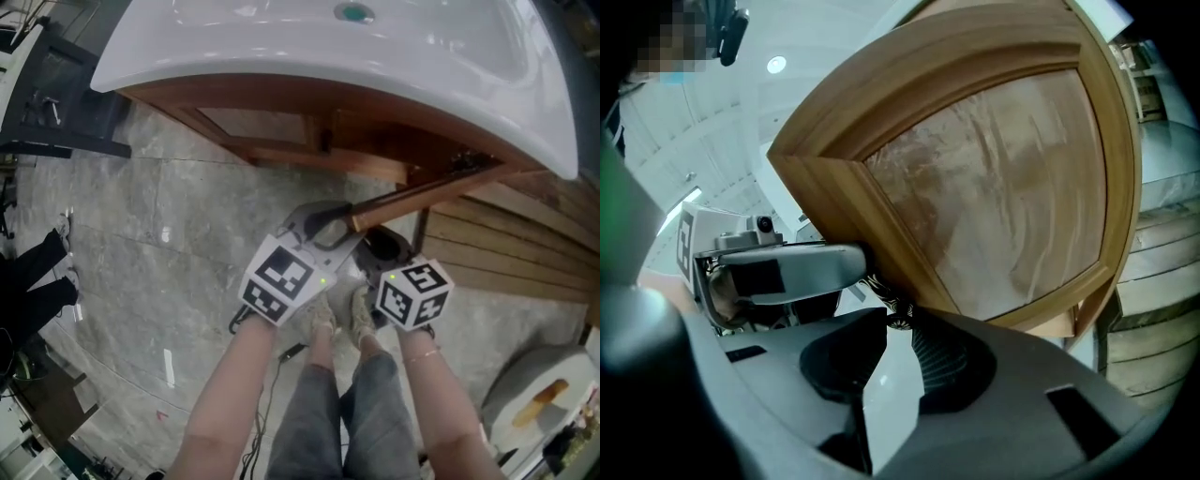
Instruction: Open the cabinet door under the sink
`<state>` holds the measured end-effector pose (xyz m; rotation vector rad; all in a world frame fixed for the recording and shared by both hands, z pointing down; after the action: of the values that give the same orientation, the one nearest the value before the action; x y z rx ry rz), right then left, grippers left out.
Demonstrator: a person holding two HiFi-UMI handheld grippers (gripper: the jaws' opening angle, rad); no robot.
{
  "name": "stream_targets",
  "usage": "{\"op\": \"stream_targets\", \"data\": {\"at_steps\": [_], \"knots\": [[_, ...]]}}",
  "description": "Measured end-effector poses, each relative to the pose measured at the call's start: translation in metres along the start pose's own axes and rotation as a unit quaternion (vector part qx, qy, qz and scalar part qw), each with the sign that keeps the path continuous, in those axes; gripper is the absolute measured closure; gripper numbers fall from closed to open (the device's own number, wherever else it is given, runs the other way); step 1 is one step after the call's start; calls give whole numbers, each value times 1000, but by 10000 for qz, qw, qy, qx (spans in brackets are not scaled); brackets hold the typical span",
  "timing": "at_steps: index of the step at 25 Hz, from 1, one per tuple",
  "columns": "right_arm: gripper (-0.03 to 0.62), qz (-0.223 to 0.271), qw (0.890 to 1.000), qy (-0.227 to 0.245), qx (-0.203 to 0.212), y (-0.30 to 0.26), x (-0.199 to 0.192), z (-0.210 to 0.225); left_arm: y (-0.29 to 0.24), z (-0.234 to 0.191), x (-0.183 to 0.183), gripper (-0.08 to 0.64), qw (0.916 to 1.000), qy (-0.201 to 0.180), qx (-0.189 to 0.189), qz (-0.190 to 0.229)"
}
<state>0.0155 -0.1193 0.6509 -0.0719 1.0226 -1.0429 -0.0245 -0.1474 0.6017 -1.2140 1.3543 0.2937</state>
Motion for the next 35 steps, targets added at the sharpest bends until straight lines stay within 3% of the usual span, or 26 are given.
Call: {"op": "stream_targets", "data": {"at_steps": [17,30,35], "knots": [[505,-694,9963,173,467,50,-35,1,6,66,-20,423,9981,271,524,-156],[505,-887,9939,395,516,92,-57,8,3,117,-29,422,9981,336,462,-211],[506,-918,9936,553,343,108,-66,10,1,135,-33,422,9980,419,423,-224]]}}
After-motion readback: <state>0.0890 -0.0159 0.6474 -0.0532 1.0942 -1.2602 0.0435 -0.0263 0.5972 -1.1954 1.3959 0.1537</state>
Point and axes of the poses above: the fingertips, and each gripper's own axes: y backward along the fingers, z to its right, x out of its top, the point moved 3 cm from there along y, backward along the fingers, and after that the axes turned 6 degrees about x, right-handed, at the moved point
